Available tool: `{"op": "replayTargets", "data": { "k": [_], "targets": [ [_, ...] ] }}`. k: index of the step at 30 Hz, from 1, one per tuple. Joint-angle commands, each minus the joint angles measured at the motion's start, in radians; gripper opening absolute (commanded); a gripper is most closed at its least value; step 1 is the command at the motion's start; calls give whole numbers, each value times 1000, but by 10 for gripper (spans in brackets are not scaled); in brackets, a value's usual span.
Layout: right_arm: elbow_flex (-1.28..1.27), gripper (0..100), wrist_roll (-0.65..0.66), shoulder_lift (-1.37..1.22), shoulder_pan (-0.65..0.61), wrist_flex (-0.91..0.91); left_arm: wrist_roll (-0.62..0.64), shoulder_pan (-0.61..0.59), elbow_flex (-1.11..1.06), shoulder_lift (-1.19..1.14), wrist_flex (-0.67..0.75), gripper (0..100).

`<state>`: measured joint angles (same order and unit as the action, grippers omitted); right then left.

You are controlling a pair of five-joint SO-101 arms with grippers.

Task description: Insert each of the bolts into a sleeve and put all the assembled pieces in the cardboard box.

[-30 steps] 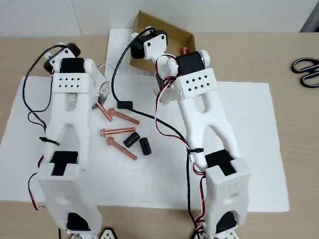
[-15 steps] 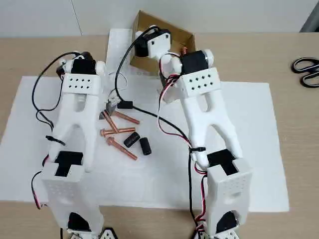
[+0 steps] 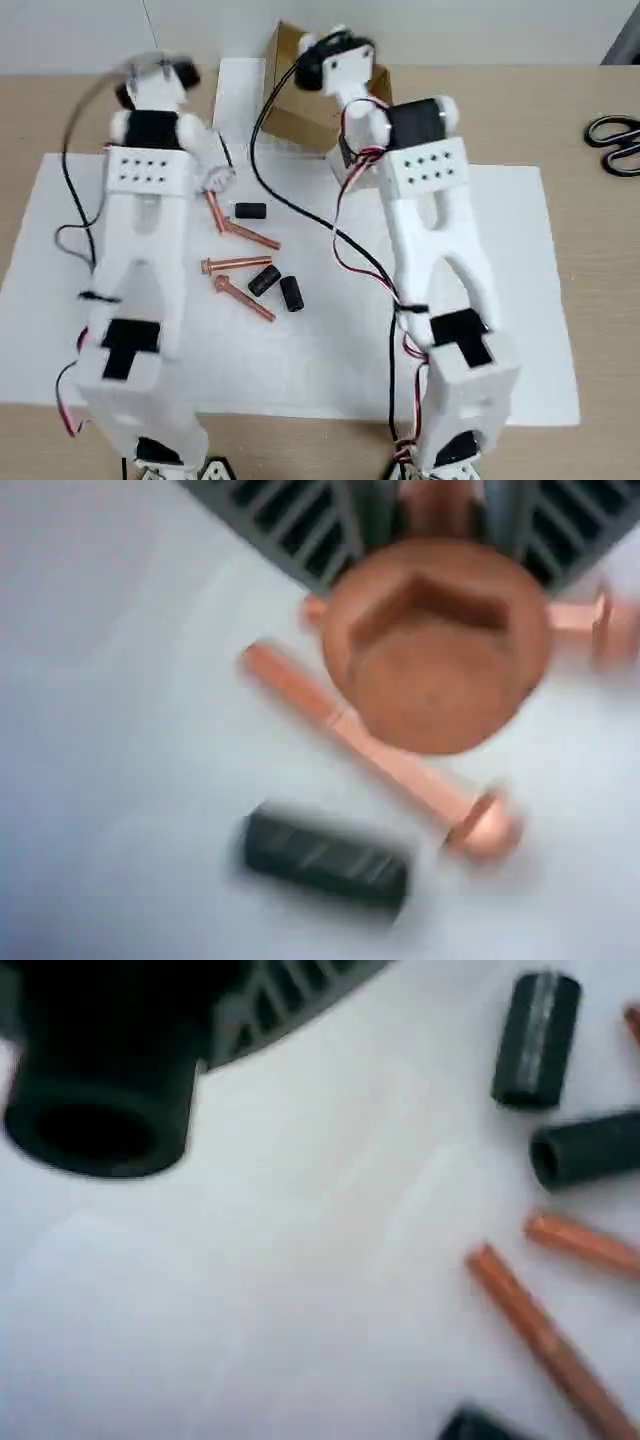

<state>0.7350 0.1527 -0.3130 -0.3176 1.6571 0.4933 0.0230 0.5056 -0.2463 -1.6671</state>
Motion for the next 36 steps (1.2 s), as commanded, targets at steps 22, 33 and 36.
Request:
{"op": "replayTargets", "data": {
  "k": [22, 33, 36],
  "targets": [
    [32, 4, -147, 217, 4, -94, -55, 68, 84, 163, 203, 6],
    [18, 4, 282, 193, -130, 30, -130, 184, 317, 173, 338, 6],
    [51, 7, 282, 292, -114, 28, -157, 259, 374, 173, 258, 6]
  ]
}}
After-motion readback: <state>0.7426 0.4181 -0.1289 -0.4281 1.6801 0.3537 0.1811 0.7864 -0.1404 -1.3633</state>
